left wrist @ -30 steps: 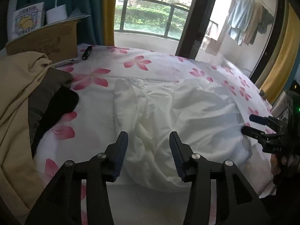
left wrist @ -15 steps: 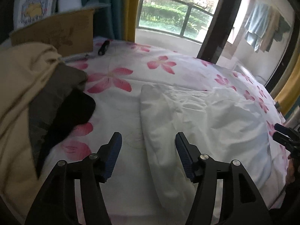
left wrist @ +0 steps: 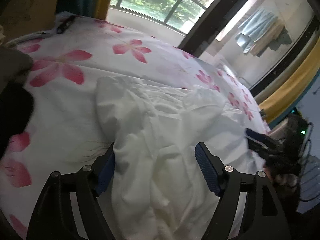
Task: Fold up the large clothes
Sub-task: 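Release the fabric and press the folded bundle with the left gripper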
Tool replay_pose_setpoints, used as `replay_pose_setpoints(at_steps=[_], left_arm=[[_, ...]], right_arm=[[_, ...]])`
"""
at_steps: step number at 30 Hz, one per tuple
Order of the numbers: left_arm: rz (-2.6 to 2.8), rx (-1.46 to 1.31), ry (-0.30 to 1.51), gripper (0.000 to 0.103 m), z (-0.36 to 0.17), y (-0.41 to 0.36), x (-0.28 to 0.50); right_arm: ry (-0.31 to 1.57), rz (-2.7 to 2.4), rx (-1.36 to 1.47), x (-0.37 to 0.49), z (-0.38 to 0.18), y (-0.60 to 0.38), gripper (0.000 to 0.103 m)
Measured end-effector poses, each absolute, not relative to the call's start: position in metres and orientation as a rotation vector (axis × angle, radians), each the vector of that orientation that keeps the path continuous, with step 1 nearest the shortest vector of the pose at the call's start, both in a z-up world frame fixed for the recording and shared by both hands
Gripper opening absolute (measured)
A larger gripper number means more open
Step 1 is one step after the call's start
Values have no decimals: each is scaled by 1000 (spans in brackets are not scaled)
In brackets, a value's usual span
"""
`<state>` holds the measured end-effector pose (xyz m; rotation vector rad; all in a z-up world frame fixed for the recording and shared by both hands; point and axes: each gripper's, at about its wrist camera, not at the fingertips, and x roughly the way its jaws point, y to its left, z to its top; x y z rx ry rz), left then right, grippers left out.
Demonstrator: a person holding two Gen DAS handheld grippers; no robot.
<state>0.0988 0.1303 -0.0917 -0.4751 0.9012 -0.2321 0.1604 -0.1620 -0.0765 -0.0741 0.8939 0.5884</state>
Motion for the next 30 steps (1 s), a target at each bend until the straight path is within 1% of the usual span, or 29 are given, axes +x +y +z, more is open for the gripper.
replay_pose_setpoints(at_steps=[8,11,15,21,23,25,27,30], left_arm=[[-305,-548,862,83,-86,114,100],[-348,-502,875,83,-82,98,100],[-309,-392,962,83,-91,79,104],[-293,-290,956,82,-90,71,99],[-278,-260,945,75,-91,70,97],[-270,-284,942,53,-91,75,96],[-263,-308,943,43,-91,79,95],[-251,-269,937,34,-84,71,92]], right_arm=[[901,593,-139,166,-89,-139,81],[898,587,-143,166,-90,-134,81],[891,581,-148,164,-89,-133,81],[899,589,-84,164,-85,-144,81],[902,605,-49,164,-81,-150,82],[902,623,-11,164,-76,-158,82],[898,633,5,163,-74,-161,82],[901,639,4,164,-75,-160,82]])
